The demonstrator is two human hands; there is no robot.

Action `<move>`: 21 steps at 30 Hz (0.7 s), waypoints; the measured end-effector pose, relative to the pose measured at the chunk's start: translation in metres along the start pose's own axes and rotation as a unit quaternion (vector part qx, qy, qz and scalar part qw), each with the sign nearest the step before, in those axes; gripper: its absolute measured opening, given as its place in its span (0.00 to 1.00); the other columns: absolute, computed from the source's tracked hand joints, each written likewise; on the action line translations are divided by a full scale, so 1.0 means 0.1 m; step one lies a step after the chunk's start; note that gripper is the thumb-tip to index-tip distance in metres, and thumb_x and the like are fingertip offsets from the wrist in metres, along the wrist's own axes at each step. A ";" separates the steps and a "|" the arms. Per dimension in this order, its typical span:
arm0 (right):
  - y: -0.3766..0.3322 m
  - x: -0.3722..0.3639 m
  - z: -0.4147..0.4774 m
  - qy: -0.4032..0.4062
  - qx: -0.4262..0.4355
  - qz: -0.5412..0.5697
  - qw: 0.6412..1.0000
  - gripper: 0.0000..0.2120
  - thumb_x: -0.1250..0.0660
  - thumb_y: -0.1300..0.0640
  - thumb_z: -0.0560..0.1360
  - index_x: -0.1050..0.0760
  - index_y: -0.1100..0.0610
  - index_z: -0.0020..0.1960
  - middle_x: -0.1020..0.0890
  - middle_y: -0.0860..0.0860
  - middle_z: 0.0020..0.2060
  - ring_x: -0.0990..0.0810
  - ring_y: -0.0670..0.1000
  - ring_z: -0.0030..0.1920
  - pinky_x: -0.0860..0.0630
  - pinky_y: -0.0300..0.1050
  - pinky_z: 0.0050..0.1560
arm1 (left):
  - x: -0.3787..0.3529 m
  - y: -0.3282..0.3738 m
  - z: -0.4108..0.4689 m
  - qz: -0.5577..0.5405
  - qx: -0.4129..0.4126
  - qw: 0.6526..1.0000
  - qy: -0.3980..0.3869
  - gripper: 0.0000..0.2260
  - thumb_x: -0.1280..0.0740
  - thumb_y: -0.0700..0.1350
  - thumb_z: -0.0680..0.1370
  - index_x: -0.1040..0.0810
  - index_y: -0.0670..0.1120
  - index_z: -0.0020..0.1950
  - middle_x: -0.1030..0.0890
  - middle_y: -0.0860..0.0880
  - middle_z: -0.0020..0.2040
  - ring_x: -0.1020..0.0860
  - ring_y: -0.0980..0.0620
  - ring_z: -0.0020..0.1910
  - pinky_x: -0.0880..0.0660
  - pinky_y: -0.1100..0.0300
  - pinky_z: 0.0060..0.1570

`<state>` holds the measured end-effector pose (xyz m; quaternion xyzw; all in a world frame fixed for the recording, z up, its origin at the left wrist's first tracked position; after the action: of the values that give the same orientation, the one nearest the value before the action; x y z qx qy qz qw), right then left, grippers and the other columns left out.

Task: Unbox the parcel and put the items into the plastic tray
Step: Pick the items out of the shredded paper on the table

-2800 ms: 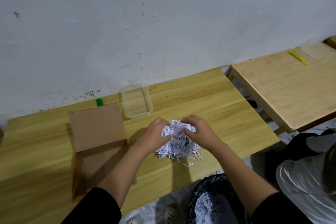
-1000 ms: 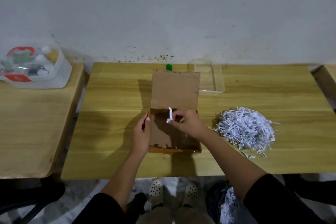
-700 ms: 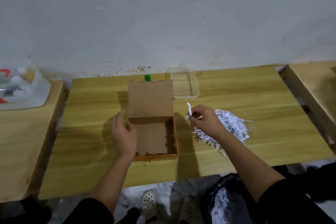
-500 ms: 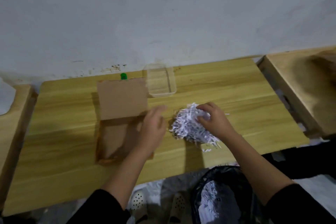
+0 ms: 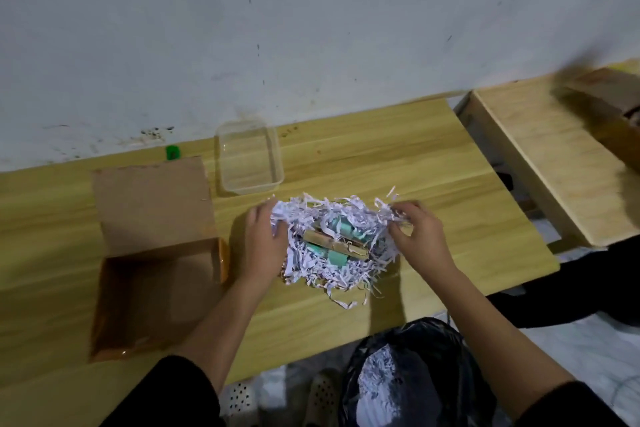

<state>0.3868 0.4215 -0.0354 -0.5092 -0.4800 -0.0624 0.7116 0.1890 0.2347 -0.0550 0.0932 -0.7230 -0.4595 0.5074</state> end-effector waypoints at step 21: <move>-0.91 -0.78 -0.14 -0.146 0.187 -0.036 0.971 0.08 0.33 0.61 0.71 0.23 0.61 0.50 0.22 0.56 0.45 0.24 0.55 0.48 0.26 0.45 0.48 | -0.63 -0.31 -0.29 0.237 -0.130 0.936 -0.225 0.49 0.52 0.77 0.64 0.55 0.49 0.77 0.56 0.53 0.78 0.59 0.54 0.76 0.57 0.54 0.75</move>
<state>0.3018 0.3361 -0.0337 -0.3531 -0.5997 0.0784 0.7138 0.2319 0.2389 -0.1180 -0.2537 -0.7536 -0.4245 0.4330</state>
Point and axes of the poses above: each hand's wrist, its own z-axis towards the middle knuckle, its own x-axis out of the back of the hand, y = z × x, the point moved 10 cm from there along z, towards the middle knuckle
